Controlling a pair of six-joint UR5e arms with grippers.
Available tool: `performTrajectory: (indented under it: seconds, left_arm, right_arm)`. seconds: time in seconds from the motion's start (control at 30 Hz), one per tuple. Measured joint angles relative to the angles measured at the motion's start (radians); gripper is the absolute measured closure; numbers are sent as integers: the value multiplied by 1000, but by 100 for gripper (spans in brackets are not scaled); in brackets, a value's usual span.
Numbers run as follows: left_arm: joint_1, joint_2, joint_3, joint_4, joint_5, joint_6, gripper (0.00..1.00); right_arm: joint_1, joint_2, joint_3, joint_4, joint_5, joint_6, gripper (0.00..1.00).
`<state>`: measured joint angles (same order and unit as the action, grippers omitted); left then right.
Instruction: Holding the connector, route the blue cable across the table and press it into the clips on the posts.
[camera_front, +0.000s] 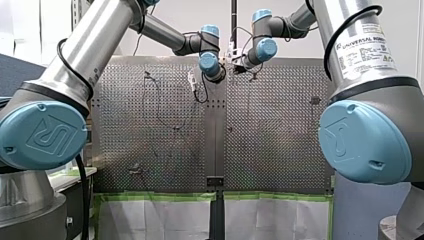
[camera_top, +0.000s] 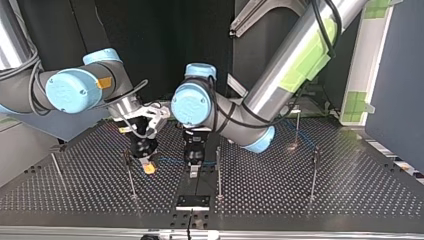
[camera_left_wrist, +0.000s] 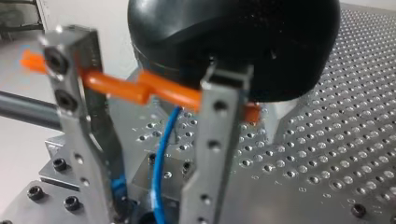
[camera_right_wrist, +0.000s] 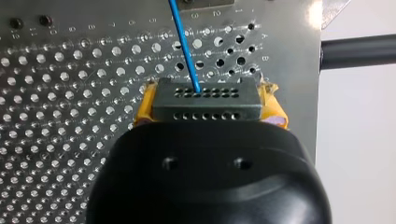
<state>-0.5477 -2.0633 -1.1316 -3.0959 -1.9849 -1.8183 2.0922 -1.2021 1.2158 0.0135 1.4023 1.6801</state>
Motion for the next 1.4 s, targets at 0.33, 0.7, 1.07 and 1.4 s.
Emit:
performTrajectory:
  seconds: [0.33, 0.7, 1.07, 1.4]
  left_arm:
    - [-12, 0, 0, 0, -61, 32, 100]
    - [-56, 1, 0, -33, -127, 23, 100]
    - [-85, 22, -63, -26, -231, -19, 100]
    - [-96, 68, -153, 61, -256, -28, 100]
  right_arm:
    - [1, 0, 0, 0, 0, 0, 100]
    - [7, 0, 1, 2, 0, 0, 100]
    - [3, 1, 42, 1, 17, 0, 100]
    - [10, 2, 124, -5, 30, -6, 100]
